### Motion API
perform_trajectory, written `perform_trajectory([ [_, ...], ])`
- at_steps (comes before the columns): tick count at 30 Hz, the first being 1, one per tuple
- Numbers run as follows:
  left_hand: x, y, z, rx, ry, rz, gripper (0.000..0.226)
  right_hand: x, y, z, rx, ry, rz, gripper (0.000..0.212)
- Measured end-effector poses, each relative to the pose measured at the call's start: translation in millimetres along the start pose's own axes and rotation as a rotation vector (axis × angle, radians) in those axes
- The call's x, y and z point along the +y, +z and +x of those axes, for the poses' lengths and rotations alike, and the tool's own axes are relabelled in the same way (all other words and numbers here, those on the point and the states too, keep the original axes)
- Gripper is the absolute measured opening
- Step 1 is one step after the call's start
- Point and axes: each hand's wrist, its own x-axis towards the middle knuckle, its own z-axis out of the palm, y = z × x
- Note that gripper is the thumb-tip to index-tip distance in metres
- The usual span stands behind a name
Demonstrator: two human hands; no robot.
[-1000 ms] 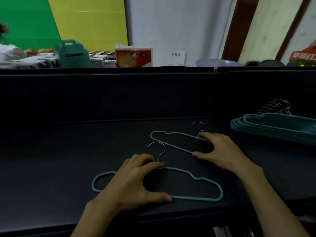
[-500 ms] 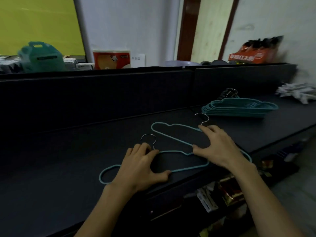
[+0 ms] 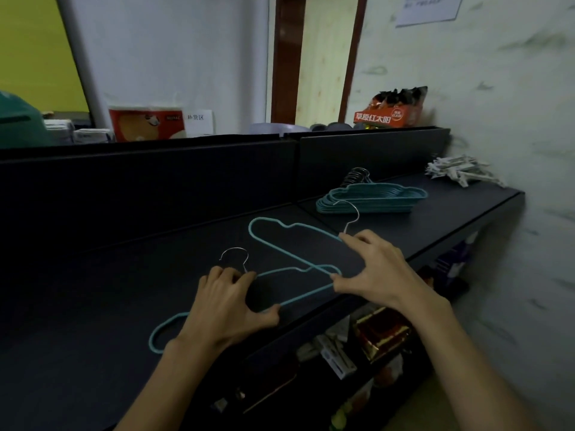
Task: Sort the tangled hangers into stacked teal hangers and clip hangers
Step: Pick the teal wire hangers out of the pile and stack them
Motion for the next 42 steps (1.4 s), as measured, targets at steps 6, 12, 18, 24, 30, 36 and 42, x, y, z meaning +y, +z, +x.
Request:
perform_trajectory([
  [6,31.4,1.5,17.8,0.01,-0.025,0.143,0.09,28.1,-9.9,0.0,0.052,-0.1,0.057,0.086],
  [12,114.2,23.5,57.8,0.062,0.002,0.179,0.076,116.8,-53.2,-15.6,0.073,-0.047,0.06,0.082],
  [18,175.3,49.1,106.2,0.078,-0.025,0.198,0.076,204.8,-88.2,-32.7,0.109,-0.007,0.067,0.078],
  [24,212.2,60.5,138.6,0.107,-0.002,0.23,0.075,250.1,-95.9,-25.9,0.077,-0.037,0.09,0.077],
  [30,214.5,70.6,168.5,0.129,0.046,0.275,0.073,273.3,-88.6,1.2,0.069,-0.04,0.093,0.078],
  [36,207.2,76.2,222.3,0.189,0.104,0.272,0.073,293.4,-92.1,48.5,0.079,-0.028,0.094,0.076],
  [42,200.6,81.7,279.0,0.275,0.189,0.24,0.07,312.6,-93.7,100.0,0.166,-0.024,0.132,0.074],
])
